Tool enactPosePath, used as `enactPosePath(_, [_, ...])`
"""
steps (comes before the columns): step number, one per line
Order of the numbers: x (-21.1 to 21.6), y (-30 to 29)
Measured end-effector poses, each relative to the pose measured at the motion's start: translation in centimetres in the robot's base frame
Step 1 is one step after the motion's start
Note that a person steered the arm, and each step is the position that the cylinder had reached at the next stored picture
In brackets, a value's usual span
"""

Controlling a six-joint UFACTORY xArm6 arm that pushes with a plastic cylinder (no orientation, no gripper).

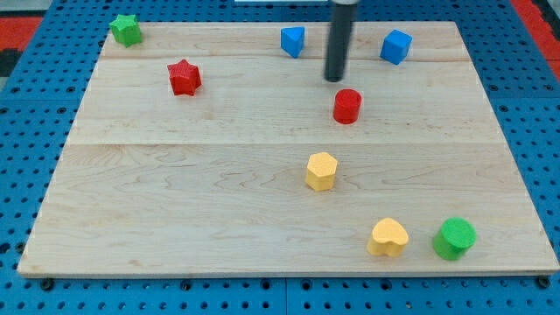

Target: Push the red star towards the left middle of the board

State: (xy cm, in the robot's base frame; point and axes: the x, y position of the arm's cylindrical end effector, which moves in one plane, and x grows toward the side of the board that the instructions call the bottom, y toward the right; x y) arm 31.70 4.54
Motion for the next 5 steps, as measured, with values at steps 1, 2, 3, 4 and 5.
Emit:
enactPosePath(1, [-0.9, -6.7])
enactPosePath(2, [-2.7, -8.7])
enactPosePath(3, [-2.7, -10.4])
enactPosePath(4, [-2.7, -10.7])
enactPosePath(5, [-1.3, -12.1])
